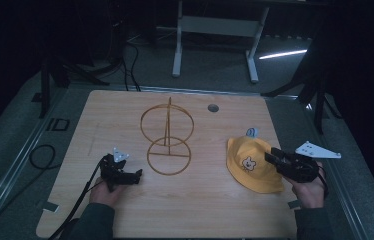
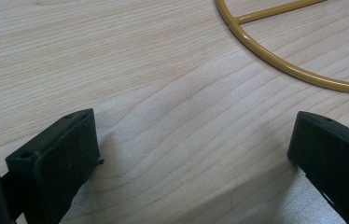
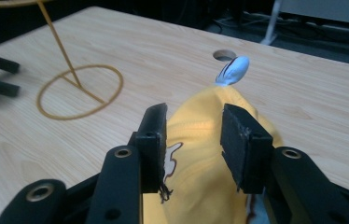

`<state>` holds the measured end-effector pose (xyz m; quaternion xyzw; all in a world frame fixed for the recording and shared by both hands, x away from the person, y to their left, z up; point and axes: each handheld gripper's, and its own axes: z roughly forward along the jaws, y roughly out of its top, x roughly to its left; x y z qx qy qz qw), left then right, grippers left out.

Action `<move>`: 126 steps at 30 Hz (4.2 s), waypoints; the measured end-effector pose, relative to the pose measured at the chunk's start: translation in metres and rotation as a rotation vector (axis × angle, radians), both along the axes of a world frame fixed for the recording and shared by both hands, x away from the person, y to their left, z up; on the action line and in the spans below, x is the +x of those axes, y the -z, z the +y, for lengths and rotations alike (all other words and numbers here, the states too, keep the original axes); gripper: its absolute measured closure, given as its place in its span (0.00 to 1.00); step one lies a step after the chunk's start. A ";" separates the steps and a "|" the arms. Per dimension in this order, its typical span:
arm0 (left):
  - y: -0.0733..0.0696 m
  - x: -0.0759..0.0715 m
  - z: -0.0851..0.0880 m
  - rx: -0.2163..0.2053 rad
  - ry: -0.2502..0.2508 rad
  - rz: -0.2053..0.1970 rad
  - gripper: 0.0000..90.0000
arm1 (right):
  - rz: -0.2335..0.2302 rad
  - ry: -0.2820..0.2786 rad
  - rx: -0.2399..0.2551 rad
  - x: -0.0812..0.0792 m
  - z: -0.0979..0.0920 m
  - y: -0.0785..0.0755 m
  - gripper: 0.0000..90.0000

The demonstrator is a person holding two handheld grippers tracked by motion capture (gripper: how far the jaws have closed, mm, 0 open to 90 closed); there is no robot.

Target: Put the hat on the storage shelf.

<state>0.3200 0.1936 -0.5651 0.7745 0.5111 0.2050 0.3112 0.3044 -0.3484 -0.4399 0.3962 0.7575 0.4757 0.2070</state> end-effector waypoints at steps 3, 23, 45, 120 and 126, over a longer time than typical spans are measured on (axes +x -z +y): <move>0.000 0.000 0.000 0.000 0.000 0.000 0.02 | 0.004 0.003 -0.026 0.002 0.001 -0.001 0.67; 0.000 0.000 0.000 -0.002 0.001 0.001 0.02 | 0.042 0.040 -0.219 0.023 0.008 -0.012 0.64; 0.000 0.000 0.000 -0.005 -0.002 -0.001 0.02 | 0.227 0.019 -0.391 0.065 0.015 -0.025 0.61; 0.000 0.000 0.000 -0.006 -0.001 0.001 0.02 | -0.009 -0.251 -0.191 0.059 0.069 -0.128 0.92; 0.000 0.000 0.000 -0.005 -0.001 0.001 0.02 | -0.031 -0.271 -0.118 0.060 0.068 -0.135 0.92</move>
